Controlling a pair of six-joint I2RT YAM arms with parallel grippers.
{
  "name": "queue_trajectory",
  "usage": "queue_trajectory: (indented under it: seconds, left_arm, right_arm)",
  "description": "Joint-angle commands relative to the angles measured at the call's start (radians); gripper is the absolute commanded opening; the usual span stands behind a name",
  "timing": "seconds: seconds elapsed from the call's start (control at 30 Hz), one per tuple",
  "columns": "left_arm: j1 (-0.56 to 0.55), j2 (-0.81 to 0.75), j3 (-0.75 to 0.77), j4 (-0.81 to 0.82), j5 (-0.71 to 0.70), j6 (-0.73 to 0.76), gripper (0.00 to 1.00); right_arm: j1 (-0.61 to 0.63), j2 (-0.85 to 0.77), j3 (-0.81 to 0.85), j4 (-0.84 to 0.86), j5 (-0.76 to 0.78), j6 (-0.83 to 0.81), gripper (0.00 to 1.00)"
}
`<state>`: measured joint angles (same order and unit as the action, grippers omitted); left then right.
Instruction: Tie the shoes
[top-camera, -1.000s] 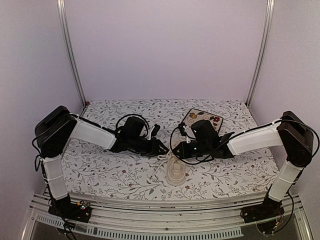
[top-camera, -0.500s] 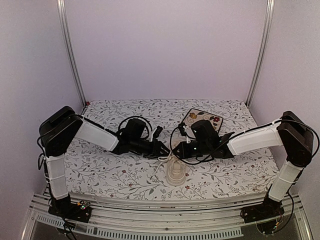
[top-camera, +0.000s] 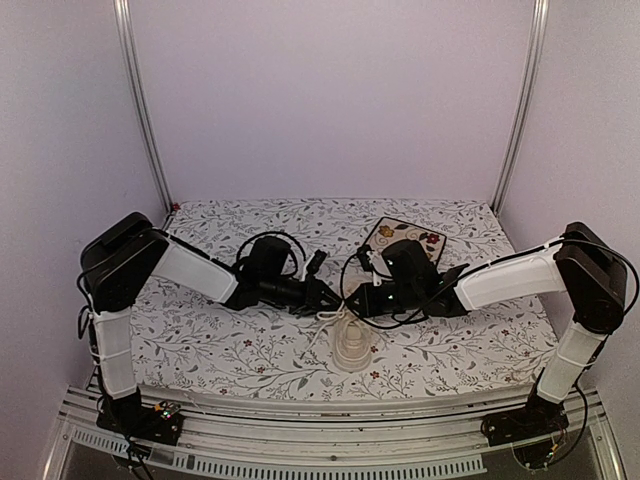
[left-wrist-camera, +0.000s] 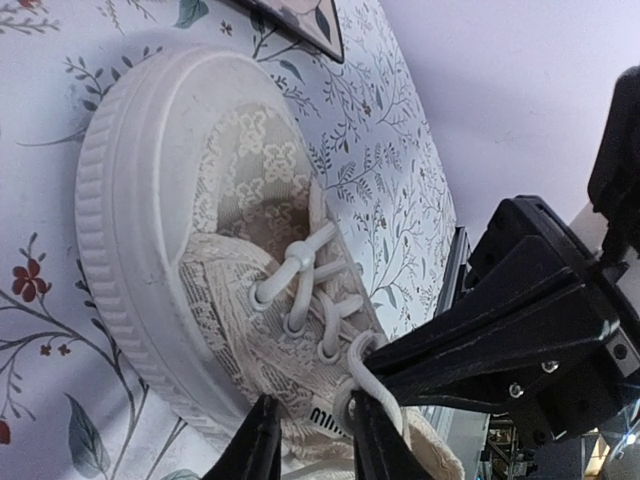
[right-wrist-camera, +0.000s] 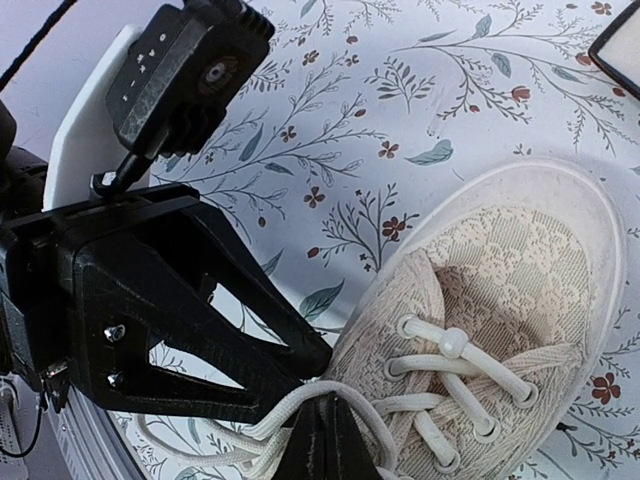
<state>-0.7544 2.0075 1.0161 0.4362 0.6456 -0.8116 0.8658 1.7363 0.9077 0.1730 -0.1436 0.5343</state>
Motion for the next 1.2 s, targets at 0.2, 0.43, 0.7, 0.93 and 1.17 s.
queue_trajectory:
  seconds: [0.2,0.43,0.7,0.93,1.17]
  left_arm:
    - [-0.008,0.027,-0.006,0.133,0.070,-0.031,0.09]
    - [-0.007,-0.004,-0.031,0.147,0.038,-0.033,0.00]
    - [-0.007,-0.063,-0.051,0.093,-0.037,-0.009,0.00]
    - [-0.008,-0.076,-0.055,0.087,-0.043,-0.005,0.00]
    - [-0.007,-0.053,-0.043,0.099,0.006,0.005,0.05]
  right_arm:
    - [0.008,-0.019,0.003,0.001,0.007,0.004,0.02]
    - [0.007,-0.043,-0.008,-0.004,0.033,0.003,0.02]
    - [0.007,-0.065,-0.015,-0.021,0.059,0.004,0.03]
    - [0.007,-0.079,-0.026,-0.032,0.071,0.002,0.06]
    - [0.007,-0.060,-0.022,-0.032,0.067,0.003,0.02]
